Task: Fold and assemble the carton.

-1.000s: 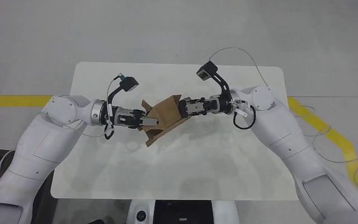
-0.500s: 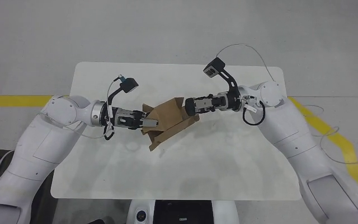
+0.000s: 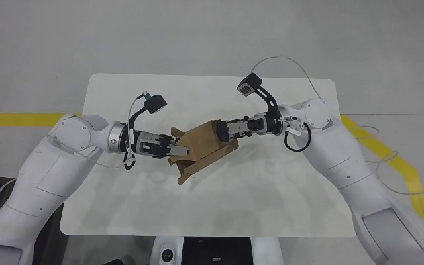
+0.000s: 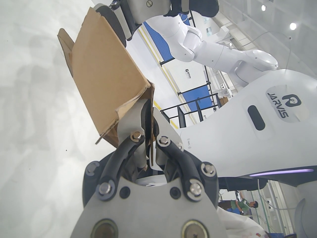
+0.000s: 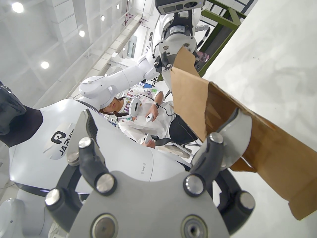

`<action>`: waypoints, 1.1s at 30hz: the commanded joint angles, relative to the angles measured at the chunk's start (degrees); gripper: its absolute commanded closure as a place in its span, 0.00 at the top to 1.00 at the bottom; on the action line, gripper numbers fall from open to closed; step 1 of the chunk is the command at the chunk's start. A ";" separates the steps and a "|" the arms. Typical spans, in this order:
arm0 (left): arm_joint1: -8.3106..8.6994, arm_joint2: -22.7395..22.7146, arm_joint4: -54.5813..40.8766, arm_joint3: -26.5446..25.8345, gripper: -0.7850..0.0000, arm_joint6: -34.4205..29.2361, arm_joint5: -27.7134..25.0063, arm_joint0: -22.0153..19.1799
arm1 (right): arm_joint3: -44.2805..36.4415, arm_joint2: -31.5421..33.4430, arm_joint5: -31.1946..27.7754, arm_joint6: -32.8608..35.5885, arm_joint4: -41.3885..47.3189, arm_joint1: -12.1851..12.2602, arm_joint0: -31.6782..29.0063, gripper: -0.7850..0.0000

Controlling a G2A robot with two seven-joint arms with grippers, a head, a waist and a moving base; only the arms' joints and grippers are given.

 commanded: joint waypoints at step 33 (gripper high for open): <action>1.03 1.57 -0.93 0.41 0.00 0.50 -0.49 -0.83 | 1.68 -1.61 2.06 2.05 -0.77 -2.27 1.01 0.53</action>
